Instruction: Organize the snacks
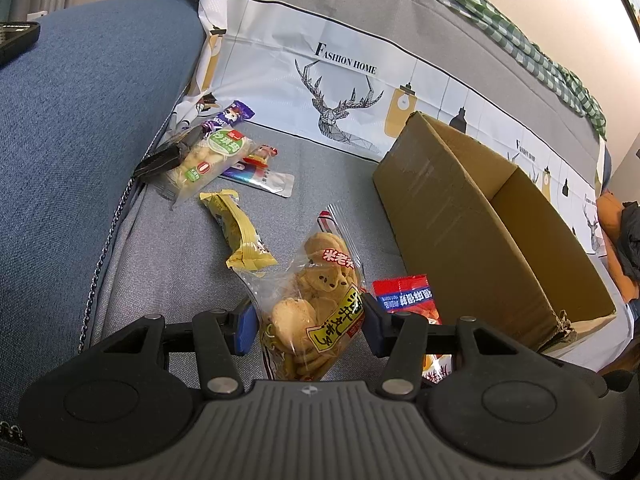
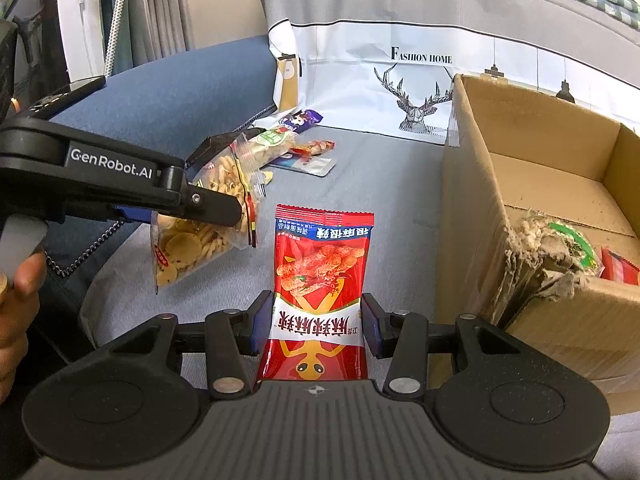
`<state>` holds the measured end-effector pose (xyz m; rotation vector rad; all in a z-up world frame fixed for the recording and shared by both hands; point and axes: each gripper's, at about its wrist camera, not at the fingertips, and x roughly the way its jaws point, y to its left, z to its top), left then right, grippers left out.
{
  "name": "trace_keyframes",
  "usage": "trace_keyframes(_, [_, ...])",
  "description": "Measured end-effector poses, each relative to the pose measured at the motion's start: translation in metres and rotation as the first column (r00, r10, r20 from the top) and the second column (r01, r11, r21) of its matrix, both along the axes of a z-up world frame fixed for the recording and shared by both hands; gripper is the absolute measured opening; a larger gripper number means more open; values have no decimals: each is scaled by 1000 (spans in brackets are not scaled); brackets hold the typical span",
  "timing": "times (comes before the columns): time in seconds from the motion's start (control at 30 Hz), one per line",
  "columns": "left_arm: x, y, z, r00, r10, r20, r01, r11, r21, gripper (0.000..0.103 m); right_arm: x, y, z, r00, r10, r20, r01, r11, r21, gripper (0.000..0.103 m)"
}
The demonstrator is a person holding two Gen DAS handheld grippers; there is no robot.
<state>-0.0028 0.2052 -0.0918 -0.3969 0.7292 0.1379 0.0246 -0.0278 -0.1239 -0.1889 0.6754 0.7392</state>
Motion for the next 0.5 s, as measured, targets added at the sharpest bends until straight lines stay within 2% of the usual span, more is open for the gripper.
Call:
trace_keyframes(0.37, [0, -3, 1, 1000, -1, 2, 1, 1000, 12, 57, -2, -3, 7, 1000, 5, 24, -6, 999, 36, 48])
trace_keyframes(0.5, [-5, -1, 5, 999, 11, 35, -11, 1000, 2, 57, -3, -2, 15, 999, 8, 49, -11, 998, 56, 48])
